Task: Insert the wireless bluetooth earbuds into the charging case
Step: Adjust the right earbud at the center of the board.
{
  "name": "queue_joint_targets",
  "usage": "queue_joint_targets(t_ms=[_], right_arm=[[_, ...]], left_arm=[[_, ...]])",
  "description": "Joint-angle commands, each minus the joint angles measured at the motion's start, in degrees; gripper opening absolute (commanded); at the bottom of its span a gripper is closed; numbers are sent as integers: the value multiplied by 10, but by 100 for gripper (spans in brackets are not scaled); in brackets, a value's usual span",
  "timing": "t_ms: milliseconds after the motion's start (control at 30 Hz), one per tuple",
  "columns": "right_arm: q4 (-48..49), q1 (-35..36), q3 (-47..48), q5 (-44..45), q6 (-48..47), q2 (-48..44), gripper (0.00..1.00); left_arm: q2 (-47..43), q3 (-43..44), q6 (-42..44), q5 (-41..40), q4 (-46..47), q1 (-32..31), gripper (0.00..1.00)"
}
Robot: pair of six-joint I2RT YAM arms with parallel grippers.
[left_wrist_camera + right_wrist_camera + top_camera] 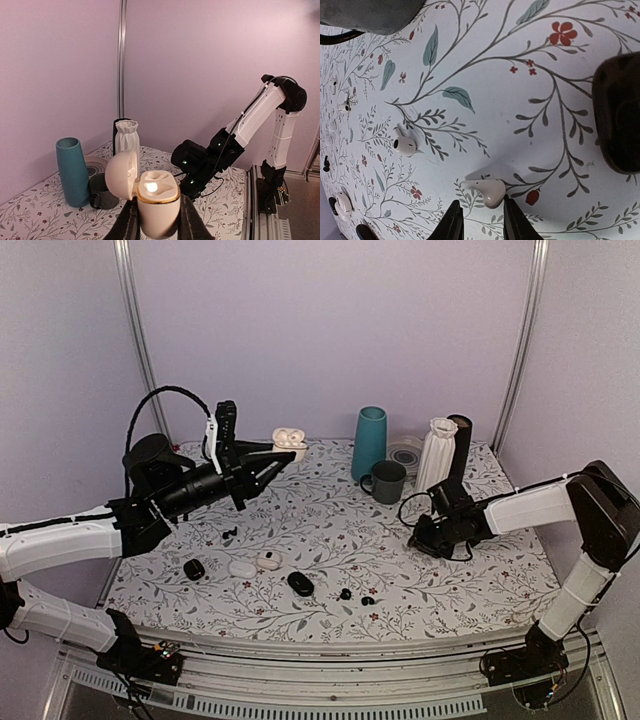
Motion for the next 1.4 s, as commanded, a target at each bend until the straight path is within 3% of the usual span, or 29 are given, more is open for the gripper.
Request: queue_joint_targets(t_ms=[0, 400, 1067, 1367], right_arm=[[4, -4, 37, -10, -25, 26, 27], [-36, -4, 119, -22, -91, 84, 27], [-111, 14, 155, 74, -121, 58, 20], [-125, 17, 182, 67, -143, 86, 20]], left_arm=[[-15, -5, 1, -6, 1, 9, 0], [-19, -10, 1, -8, -1, 14, 0], [-19, -9, -8, -3, 2, 15, 0], [-22, -9, -11, -1, 0, 14, 0]])
